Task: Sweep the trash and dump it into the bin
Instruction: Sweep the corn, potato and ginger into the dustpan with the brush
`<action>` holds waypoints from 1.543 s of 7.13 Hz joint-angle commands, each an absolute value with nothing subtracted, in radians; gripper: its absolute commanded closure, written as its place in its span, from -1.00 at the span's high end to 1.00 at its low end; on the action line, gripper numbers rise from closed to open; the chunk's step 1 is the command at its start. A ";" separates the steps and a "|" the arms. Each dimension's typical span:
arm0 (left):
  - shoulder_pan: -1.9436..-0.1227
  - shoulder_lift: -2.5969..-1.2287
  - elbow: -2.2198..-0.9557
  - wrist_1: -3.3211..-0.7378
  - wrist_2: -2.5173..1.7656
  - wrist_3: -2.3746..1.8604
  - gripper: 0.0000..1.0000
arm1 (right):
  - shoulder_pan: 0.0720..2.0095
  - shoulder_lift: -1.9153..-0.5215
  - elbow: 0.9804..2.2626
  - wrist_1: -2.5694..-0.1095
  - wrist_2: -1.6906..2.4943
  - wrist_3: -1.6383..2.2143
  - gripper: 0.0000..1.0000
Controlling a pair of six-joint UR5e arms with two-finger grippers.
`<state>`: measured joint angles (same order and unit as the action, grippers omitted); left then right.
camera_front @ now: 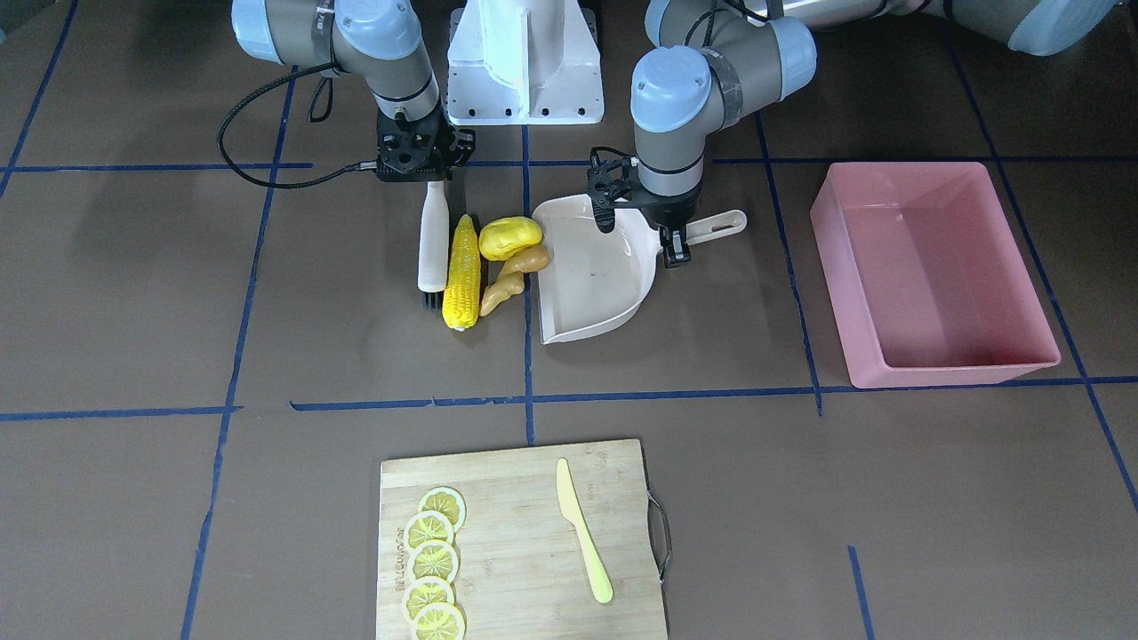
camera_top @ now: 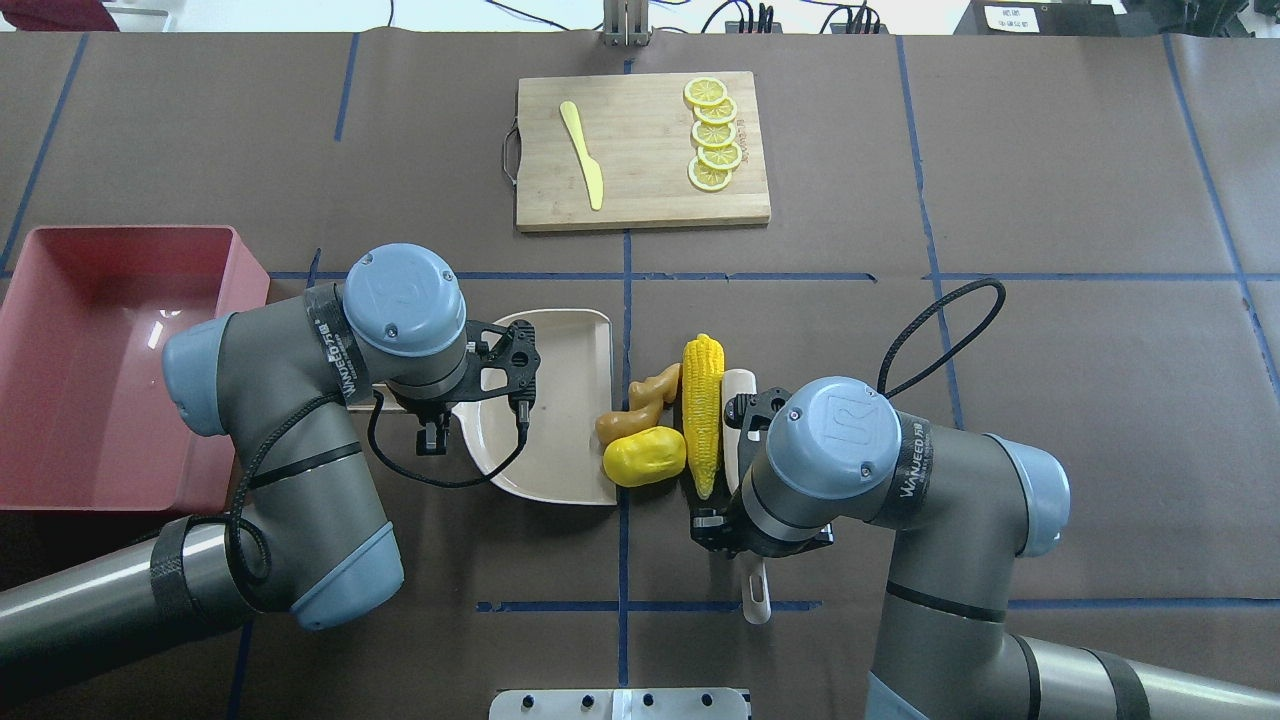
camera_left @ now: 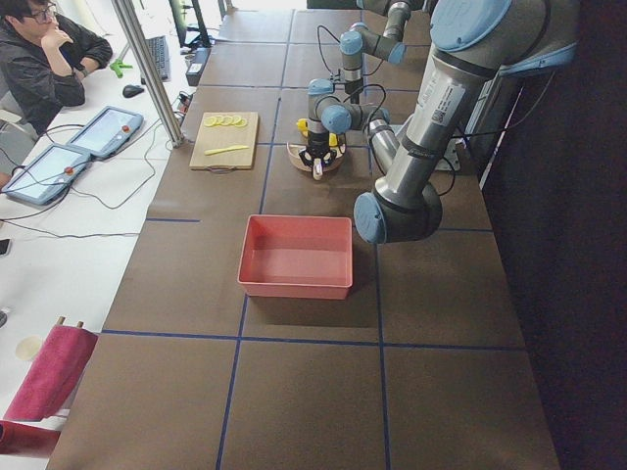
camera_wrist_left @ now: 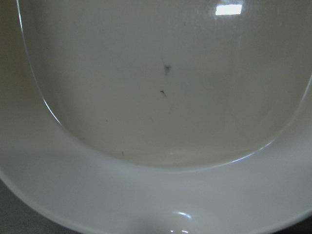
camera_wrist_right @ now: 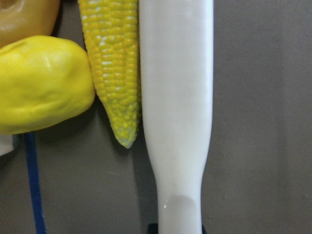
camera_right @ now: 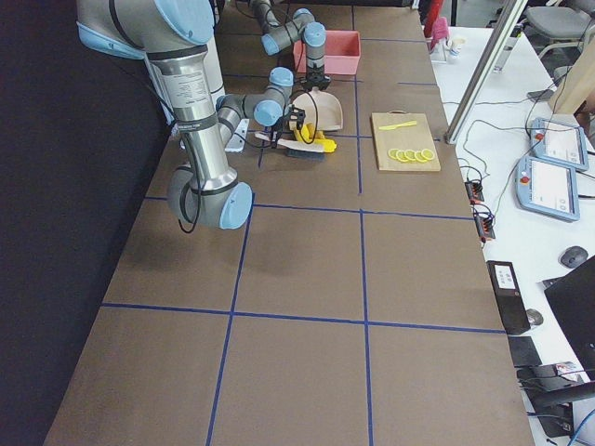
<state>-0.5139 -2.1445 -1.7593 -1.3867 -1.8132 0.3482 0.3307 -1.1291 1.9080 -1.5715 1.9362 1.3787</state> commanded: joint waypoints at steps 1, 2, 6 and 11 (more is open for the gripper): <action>-0.514 -2.145 -1.761 -1.387 -1.813 0.347 -1.00 | 0.313 -1.108 1.905 -1.566 1.905 1.378 -1.00; -0.514 -2.145 -1.761 -1.387 -1.815 0.347 -1.00 | 0.293 -1.109 1.895 -1.498 1.870 1.381 -1.00; -0.514 -2.145 -1.764 -1.387 -1.815 0.348 -1.00 | 0.276 -1.100 1.847 -1.396 1.858 1.404 -1.00; -0.514 -2.151 -1.759 -1.387 -1.815 0.347 -1.00 | 0.270 -1.063 1.841 -1.391 1.858 1.397 -1.00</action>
